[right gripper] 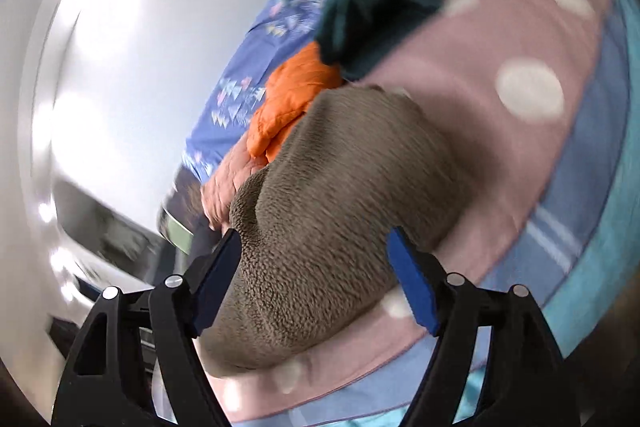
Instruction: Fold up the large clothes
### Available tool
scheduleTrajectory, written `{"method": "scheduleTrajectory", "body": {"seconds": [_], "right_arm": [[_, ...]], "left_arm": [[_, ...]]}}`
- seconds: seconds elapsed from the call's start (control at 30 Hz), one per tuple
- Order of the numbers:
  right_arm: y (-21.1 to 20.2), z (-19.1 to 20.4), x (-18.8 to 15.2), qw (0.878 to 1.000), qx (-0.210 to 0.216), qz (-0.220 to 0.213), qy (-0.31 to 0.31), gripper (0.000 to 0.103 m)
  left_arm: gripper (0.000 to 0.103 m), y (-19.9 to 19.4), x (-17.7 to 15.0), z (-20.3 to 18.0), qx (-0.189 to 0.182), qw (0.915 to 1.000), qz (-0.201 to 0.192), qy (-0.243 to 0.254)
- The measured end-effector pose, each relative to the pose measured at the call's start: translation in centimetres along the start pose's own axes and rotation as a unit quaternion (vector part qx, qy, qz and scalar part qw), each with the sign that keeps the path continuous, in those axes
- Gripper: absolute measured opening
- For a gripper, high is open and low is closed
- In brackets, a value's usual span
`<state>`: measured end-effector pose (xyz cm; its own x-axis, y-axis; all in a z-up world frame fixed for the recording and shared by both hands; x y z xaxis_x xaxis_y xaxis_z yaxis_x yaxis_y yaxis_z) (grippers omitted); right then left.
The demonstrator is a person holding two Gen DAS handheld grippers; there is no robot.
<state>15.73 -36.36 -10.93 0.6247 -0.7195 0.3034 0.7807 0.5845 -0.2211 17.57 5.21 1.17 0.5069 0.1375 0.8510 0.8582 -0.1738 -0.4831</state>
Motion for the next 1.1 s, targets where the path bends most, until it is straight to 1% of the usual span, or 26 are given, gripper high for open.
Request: {"method": "scheduleTrajectory", "body": {"seconds": [0.07, 0.13, 0.23, 0.3, 0.37, 0.47, 0.57, 0.63, 0.7, 0.77, 0.83, 0.87, 0.93, 1.03, 1.07, 1.1], "right_arm": [[0.1, -1.2, -0.5, 0.999, 0.015, -0.002, 0.047, 0.078], [0.2, -2.0, -0.7, 0.997, 0.019, -0.01, 0.073, 0.08], [0.5, -3.1, -0.8, 0.996, 0.007, -0.016, 0.085, 0.088], [0.8, -3.5, -0.7, 0.996, 0.006, -0.02, 0.089, 0.089], [1.1, -3.8, -0.4, 0.995, 0.014, -0.032, 0.096, 0.091], [2.3, -4.4, 0.3, 0.992, 0.027, -0.035, 0.116, 0.093], [3.5, -4.2, 1.0, 0.994, 0.025, -0.028, 0.105, 0.096], [3.9, -4.7, 1.2, 0.995, 0.008, -0.024, 0.1, 0.098], [4.4, -5.7, 1.2, 0.994, -0.001, -0.024, 0.109, 0.098], [4.5, -6.8, 0.7, 0.993, -0.017, -0.021, 0.118, 0.098], [4.2, -6.4, 0.1, 0.995, -0.022, -0.028, 0.096, 0.098], [4.1, -6.0, -0.2, 0.996, -0.021, -0.031, 0.085, 0.098], [4.1, -5.8, 0.1, 0.995, -0.001, -0.052, 0.088, 0.098], [5.0, -5.2, 1.2, 0.993, 0.029, -0.055, 0.098, 0.099], [5.7, -5.1, 1.6, 0.994, 0.025, -0.05, 0.094, 0.102], [6.1, -5.1, 1.8, 0.994, 0.022, -0.049, 0.093, 0.102]], "left_arm": [[0.07, 1.0, -0.5, -1.6, -0.018, 0.9998, 0.011, 0.003], [0.07, 1.8, -0.9, -2.6, -0.03, 0.9994, 0.019, 0.003], [0.07, 3.4, -1.5, -4.0, -0.044, 0.9984, 0.036, 0.001], [0.07, 4.4, -1.8, -4.8, -0.053, 0.9975, 0.048, -0.001], [0.07, 5.7, -2.2, -5.7, -0.061, 0.9962, 0.062, -0.004], [0.07, 7.7, -2.7, -6.8, -0.071, 0.9938, 0.085, -0.011], [0.07, 9.4, -2.9, -7.7, -0.076, 0.9918, 0.102, -0.015], [0.07, 10.4, -2.9, -8.2, -0.075, 0.9909, 0.111, -0.015], [0.07, 11.5, -2.7, -8.5, -0.074, 0.9904, 0.115, -0.017], [0.07, 12.5, -2.7, -8.8, -0.075, 0.9896, 0.121, -0.02], [0.07, 13.6, -2.7, -9.0, -0.071, 0.9892, 0.126, -0.02], [0.07, 14.4, -2.7, -9.1, -0.07, 0.9891, 0.128, -0.019], [0.07, 15.5, -2.8, -9.3, -0.068, 0.9885, 0.133, -0.019], [0.07, 17.5, -3.2, -9.5, -0.076, 0.9861, 0.145, -0.027], [0.069, 18.2, -3.4, -9.6, -0.076, 0.9858, 0.147, -0.029], [0.069, 18.6, -3.6, -9.7, -0.078, 0.9851, 0.15, -0.03]]}}
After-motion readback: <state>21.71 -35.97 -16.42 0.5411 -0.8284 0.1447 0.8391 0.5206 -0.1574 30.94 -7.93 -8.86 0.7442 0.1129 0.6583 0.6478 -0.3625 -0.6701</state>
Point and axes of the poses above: each gripper's, at about its wrist camera, not at the fingertips, and y roughly the way its jaws point, z to its left, x to its top, the point moved 8 cm from there along y, roughly the way its jaws point, and after that the axes turned 12 degrees about x, right-handed, at the moved point
